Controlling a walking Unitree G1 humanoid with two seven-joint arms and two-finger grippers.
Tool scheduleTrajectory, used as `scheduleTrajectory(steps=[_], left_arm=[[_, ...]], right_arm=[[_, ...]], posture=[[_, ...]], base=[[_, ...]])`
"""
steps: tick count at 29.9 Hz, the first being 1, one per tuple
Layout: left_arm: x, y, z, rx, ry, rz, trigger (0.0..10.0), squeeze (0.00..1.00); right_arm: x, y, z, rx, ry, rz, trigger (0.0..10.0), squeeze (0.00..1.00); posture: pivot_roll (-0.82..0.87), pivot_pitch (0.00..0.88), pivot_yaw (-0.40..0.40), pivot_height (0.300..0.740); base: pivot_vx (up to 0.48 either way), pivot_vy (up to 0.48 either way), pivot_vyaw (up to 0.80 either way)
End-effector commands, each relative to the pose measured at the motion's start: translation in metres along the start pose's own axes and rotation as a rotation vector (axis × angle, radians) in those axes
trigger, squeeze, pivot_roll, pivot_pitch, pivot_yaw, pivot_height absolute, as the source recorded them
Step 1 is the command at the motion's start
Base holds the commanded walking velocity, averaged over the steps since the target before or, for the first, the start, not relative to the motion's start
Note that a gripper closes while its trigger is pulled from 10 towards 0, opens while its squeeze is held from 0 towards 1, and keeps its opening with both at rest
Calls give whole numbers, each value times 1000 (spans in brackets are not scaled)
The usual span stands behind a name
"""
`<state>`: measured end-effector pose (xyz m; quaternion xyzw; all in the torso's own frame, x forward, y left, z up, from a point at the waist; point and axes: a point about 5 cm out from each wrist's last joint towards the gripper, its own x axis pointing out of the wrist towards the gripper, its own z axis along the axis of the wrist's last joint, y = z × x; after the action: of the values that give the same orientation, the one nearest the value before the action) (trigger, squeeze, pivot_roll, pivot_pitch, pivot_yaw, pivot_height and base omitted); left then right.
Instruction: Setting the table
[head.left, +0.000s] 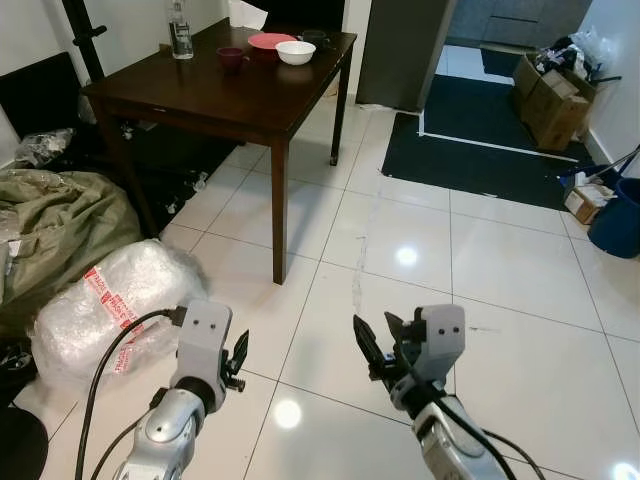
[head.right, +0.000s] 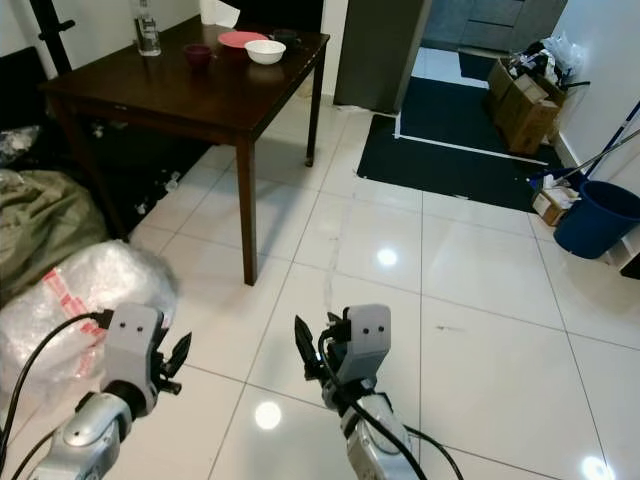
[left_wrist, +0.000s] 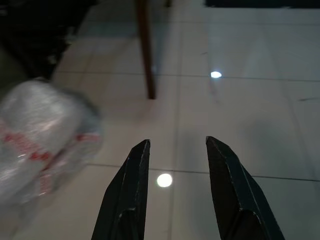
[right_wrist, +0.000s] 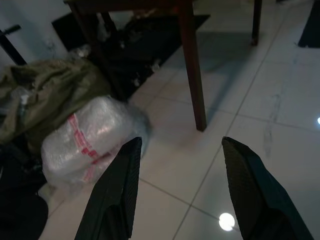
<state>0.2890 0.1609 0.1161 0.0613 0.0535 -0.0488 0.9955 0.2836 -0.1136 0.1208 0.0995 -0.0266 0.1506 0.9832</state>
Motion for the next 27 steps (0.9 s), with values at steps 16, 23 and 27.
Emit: scheduleTrajectory(steps=[16,23,27], left_arm=[[-4,16,-7,-2,4,118,10000,0],[-4,19,-5,19,-3,132,10000,0],[-3,15,-3,-4,-27,82,10000,1000]], right_arm=[[2,4,-12,-11,32,13,10000,0],[1,1,-13,-17,30,8,10000,0],[1,-2,-11,-23,24,-3,10000,0]], posture=[[46,99,33,740],[48,83,41,740],[41,91,44,740]], base=[[0,0,0],[0,0,0],[0,0,0]])
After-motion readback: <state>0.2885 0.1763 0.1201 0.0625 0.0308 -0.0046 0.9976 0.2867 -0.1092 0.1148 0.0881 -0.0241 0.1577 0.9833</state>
